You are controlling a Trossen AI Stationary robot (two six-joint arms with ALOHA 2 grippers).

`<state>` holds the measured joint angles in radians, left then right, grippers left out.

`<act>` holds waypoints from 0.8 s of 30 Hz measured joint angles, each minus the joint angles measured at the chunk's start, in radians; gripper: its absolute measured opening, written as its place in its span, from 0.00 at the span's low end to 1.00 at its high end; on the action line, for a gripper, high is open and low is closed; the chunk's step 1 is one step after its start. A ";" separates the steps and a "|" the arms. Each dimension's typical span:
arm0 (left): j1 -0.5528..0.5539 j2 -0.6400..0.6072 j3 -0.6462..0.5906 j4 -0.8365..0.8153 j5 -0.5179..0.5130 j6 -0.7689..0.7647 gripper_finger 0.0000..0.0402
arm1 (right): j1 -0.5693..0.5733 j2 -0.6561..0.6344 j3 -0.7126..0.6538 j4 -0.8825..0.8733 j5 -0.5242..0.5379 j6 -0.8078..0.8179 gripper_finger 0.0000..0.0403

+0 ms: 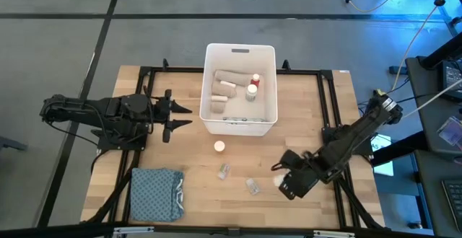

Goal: Pick & place medical supplies in basket/bin
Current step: Put the small white pill bottle into the white bin

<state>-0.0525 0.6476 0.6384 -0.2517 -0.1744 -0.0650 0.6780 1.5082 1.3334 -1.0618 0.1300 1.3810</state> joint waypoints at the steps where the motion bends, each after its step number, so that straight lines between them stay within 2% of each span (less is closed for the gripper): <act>1: 0.000 0.000 0.000 -0.003 0.000 0.000 0.41 | -0.010 0.000 0.043 -0.013 0.057 -0.078 0.39; 5: 0.000 0.000 0.000 -0.002 0.000 0.000 0.41 | -0.058 0.000 0.221 -0.106 0.255 -0.319 0.39; 9: 0.000 0.000 0.000 -0.003 0.000 0.000 0.41 | -0.161 0.000 0.371 -0.146 0.355 -0.537 0.39; 13: 0.000 0.000 0.000 -0.009 0.000 0.000 0.41 | -0.327 0.003 0.475 -0.145 0.324 -0.819 0.39; 16: 0.000 0.000 0.000 -0.015 0.000 0.000 0.41 | -0.481 0.003 0.525 -0.144 0.254 -0.982 0.40; 24: 0.000 0.000 0.000 -0.041 0.000 0.000 0.41 | -0.858 0.060 0.544 -0.126 0.071 -1.215 0.40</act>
<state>-0.0525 0.6476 0.6384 -0.2930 -0.1743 -0.0650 -0.1796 1.5678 1.8774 -1.1880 0.2008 0.1661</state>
